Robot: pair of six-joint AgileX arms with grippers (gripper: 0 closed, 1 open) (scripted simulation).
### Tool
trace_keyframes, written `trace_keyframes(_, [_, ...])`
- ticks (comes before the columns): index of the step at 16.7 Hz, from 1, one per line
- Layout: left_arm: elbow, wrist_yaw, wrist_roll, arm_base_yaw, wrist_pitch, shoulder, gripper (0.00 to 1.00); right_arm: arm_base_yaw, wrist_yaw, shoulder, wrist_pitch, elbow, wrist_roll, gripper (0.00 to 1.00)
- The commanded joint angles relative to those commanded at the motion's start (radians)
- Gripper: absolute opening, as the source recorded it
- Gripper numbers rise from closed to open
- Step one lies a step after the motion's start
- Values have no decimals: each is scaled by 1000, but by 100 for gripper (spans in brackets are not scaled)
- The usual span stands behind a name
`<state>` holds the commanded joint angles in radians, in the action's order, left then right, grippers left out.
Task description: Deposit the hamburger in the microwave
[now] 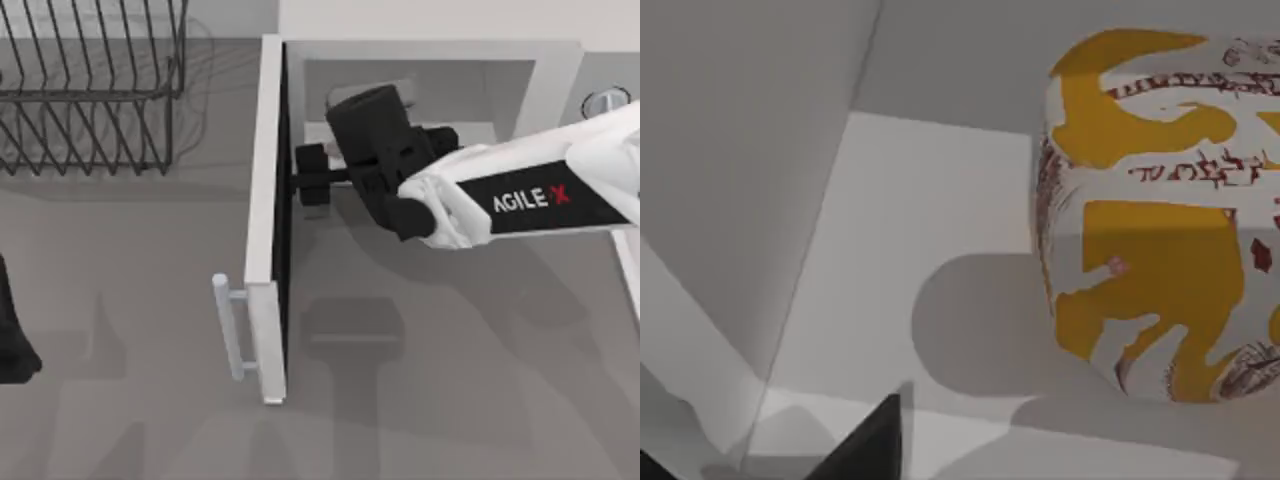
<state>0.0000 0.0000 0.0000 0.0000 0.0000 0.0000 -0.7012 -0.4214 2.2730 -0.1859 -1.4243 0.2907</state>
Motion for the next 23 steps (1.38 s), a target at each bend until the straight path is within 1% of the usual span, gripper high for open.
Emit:
trace_keyframes(5, [0,0,0,0,0,0,100,-91,-36,-132,-48,221,94,100])
trace_keyframes(8, [0,0,0,0,0,0,100,-132,-94,-205,-89,347,125,100])
trace_keyframes(12, [0,0,0,0,0,0,100,-169,-188,-266,-147,471,124,100])
trace_keyframes(15, [0,0,0,0,0,0,100,-181,-225,-262,-163,520,114,100])
trace_keyframes(23, [0,0,0,0,0,0,100,-170,-228,-295,-144,496,114,100])
